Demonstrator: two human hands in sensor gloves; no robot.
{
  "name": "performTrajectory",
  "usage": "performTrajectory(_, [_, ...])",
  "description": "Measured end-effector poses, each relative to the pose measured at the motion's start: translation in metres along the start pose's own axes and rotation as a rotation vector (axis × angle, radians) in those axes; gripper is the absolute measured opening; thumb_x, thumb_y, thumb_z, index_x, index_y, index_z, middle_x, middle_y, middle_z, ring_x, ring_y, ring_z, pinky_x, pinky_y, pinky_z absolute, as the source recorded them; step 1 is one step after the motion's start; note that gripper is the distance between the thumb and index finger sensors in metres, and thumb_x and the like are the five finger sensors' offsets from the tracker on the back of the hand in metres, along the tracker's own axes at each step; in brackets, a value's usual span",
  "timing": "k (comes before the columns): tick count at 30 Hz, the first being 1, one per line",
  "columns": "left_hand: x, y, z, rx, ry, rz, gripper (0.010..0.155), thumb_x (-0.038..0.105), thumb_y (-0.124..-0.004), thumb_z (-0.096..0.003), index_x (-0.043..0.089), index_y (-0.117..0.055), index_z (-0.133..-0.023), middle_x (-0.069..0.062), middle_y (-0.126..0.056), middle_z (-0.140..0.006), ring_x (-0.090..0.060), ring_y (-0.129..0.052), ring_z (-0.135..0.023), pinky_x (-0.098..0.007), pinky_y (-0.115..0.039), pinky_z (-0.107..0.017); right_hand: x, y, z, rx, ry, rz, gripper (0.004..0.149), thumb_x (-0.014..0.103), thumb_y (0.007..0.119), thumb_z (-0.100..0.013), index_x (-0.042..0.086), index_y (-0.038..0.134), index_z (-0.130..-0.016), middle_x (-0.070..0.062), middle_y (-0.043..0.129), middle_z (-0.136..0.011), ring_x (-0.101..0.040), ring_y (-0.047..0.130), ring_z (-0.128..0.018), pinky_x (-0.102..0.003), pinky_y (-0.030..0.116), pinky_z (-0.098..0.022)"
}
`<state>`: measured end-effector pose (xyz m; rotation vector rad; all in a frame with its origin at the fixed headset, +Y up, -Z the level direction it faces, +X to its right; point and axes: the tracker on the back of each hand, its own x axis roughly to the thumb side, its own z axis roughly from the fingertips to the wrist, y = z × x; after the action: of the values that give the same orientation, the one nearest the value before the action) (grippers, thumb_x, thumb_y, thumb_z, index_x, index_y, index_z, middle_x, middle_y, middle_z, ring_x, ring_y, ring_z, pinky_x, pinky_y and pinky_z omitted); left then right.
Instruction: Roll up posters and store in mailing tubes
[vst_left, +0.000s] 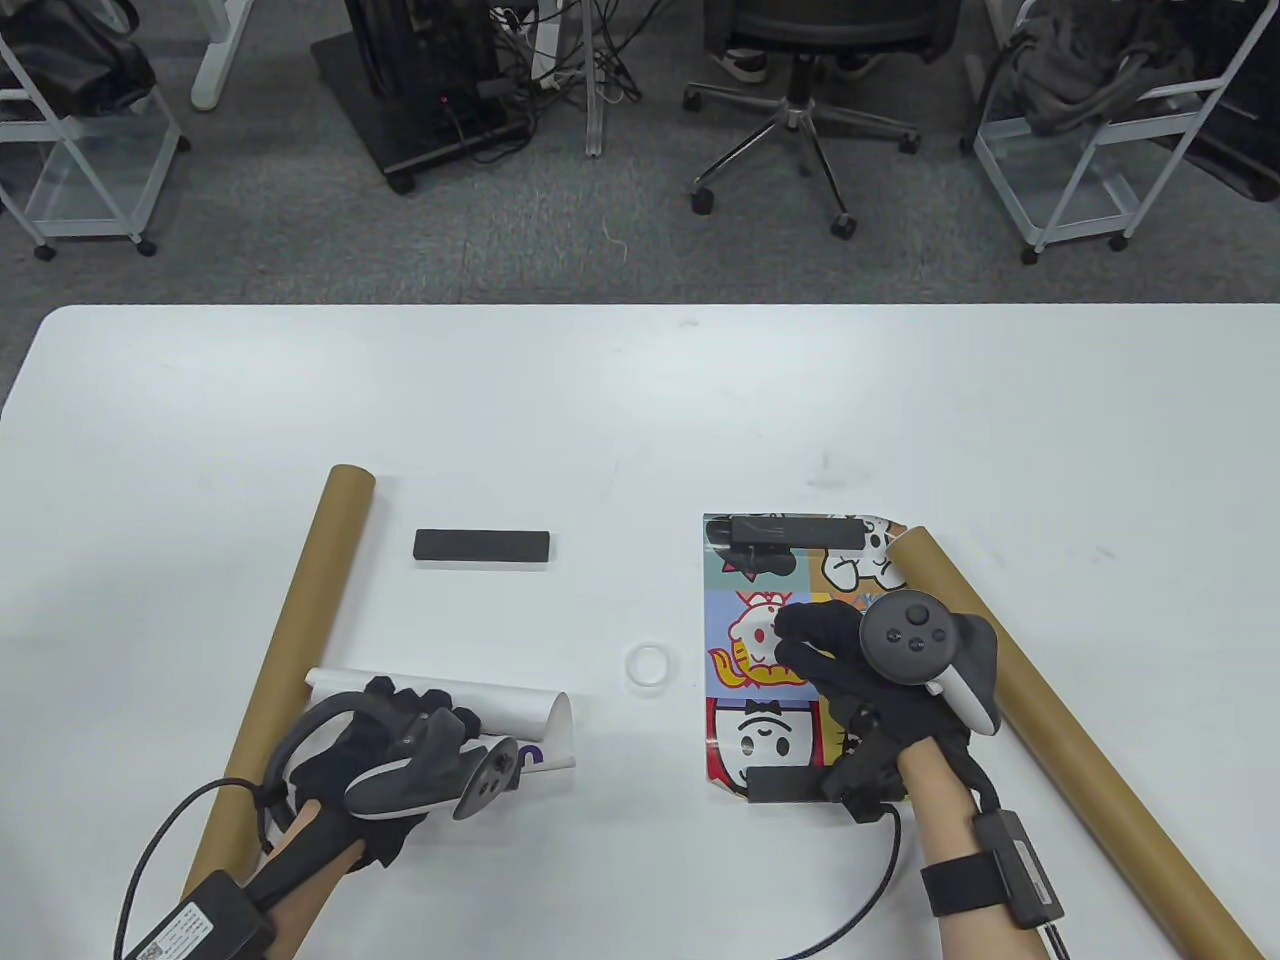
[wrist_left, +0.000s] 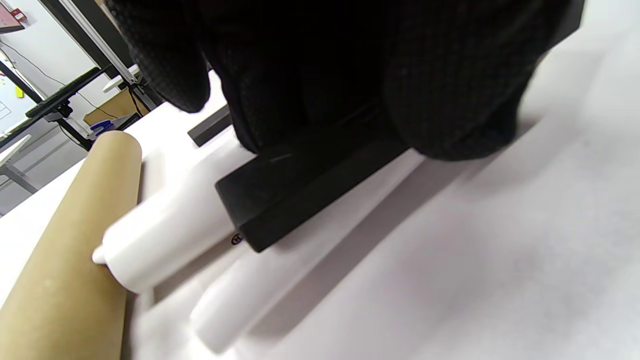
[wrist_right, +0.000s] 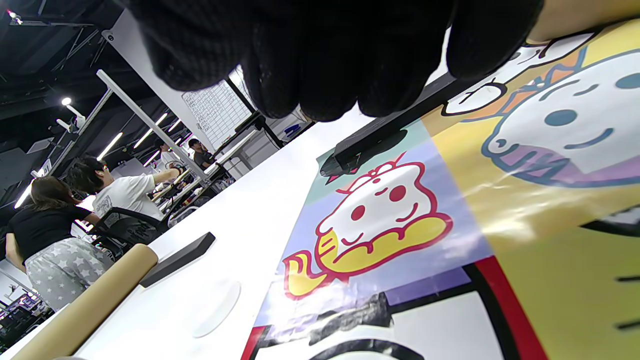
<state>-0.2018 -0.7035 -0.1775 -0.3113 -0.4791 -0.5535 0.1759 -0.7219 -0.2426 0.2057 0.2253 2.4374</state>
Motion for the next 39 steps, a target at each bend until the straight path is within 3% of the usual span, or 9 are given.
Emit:
performTrajectory(7, [-0.008,0.006,0.011,-0.001,0.009,0.042,0.069,0.052,-0.09,-0.0398,0.038,-0.067,-0.103,0.008,-0.084,-0.102,-0.019,-0.096,-0.089,-0.052,-0.07,-0.082,0.0,0.0,0.0,0.001,-0.002,0.002,0.052,0.037,0.073,-0.048,0.012,0.073,-0.094,-0.02,0.078,-0.099,-0.05,0.076,-0.086,-0.071,0.058,-0.065])
performTrajectory(13, [-0.003,0.003,0.016,-0.082,-0.034,0.069,0.068,0.052,-0.091,-0.0394,0.038,-0.069,-0.102,0.008,-0.085,-0.101,-0.019,-0.097,-0.088,-0.052,-0.07,-0.082,0.001,0.0,0.001,0.004,0.001,0.008,0.052,0.037,0.073,-0.048,0.012,0.073,-0.094,-0.02,0.077,-0.099,-0.05,0.076,-0.086,-0.072,0.058,-0.065])
performTrajectory(35, [0.014,-0.028,-0.012,-0.068,-0.05,0.017,0.069,0.05,-0.09,-0.0404,0.037,-0.066,-0.103,0.008,-0.083,-0.103,-0.02,-0.095,-0.091,-0.05,-0.072,-0.081,0.001,0.001,0.001,0.01,0.009,0.012,0.052,0.036,0.074,-0.048,0.012,0.073,-0.094,-0.02,0.077,-0.099,-0.05,0.076,-0.086,-0.072,0.058,-0.065])
performTrajectory(39, [0.014,-0.024,-0.011,-0.075,-0.038,-0.012,0.067,0.05,-0.087,-0.042,0.04,-0.066,-0.104,0.009,-0.082,-0.106,-0.019,-0.094,-0.093,-0.05,-0.071,-0.081,0.001,0.001,0.001,0.008,0.008,0.009,0.052,0.036,0.074,-0.048,0.012,0.073,-0.094,-0.02,0.078,-0.098,-0.05,0.076,-0.086,-0.072,0.058,-0.065])
